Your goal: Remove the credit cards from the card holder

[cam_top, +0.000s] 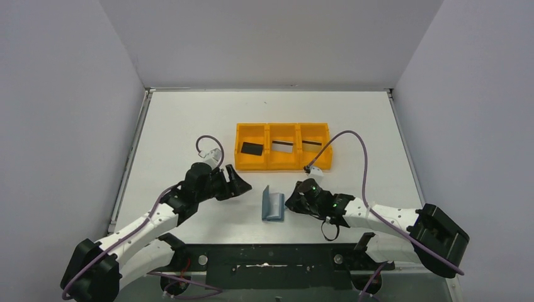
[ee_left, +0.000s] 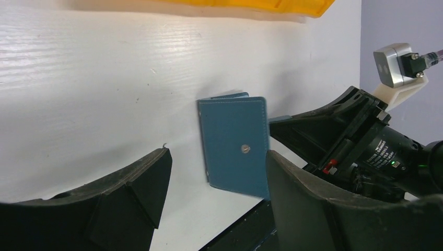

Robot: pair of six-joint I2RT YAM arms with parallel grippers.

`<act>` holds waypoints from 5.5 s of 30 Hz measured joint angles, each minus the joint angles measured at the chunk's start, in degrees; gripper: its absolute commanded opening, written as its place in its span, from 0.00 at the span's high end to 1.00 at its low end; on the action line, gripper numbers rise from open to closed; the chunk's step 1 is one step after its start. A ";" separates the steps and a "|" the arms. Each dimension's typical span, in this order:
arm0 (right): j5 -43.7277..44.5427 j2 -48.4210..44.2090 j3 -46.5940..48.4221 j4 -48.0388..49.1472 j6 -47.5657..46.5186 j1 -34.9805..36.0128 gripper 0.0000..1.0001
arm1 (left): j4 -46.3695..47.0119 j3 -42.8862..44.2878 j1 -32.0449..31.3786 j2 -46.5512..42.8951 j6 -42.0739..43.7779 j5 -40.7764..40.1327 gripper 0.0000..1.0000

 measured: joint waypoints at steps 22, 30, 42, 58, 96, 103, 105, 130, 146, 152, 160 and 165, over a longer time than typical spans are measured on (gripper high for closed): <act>-7.58 3.28 12.46 5.97 -6.78 3.43 0.94 | -6.82 1.20 0.02 -8.15 0.02 -6.64 0.35; -3.34 3.74 10.16 5.01 -3.10 3.21 0.94 | -7.13 1.20 0.02 -6.91 0.11 -5.77 0.35; -1.53 1.55 2.95 1.20 1.05 -1.07 0.94 | 3.28 1.11 -2.38 3.34 -0.11 3.26 0.37; -1.60 2.34 2.95 -0.09 2.12 -1.07 0.95 | 4.68 4.17 -5.97 17.07 0.15 -0.09 0.40; -0.87 0.33 0.22 1.97 3.91 -1.07 0.77 | 17.62 8.48 -11.15 26.69 -1.86 9.62 0.49; 0.28 -5.05 -2.78 2.16 5.55 -1.11 0.69 | 19.93 8.96 -12.55 31.80 -2.27 9.73 0.53; 1.25 -6.54 -2.78 0.96 5.90 -1.14 0.68 | 20.06 9.20 -13.09 33.38 -2.36 9.73 0.54; 2.56 -6.10 6.54 -5.66 2.25 -2.19 0.74 | 17.16 13.64 -17.49 38.03 0.17 8.09 0.51; -5.05 -2.58 4.42 0.20 2.36 -2.82 0.83 | 17.03 13.03 -17.53 37.48 0.24 11.91 0.51; -7.26 -3.06 0.81 0.04 2.71 -2.91 0.86 | 15.54 12.94 -17.53 35.34 1.03 11.85 0.50; -8.13 -4.00 0.24 -1.18 1.36 -2.91 0.86 | 13.03 12.94 -17.49 32.24 1.55 9.46 0.48; -8.96 -3.93 0.09 -1.25 0.61 -2.89 0.86 | 9.27 12.94 -17.09 28.94 1.92 3.89 0.45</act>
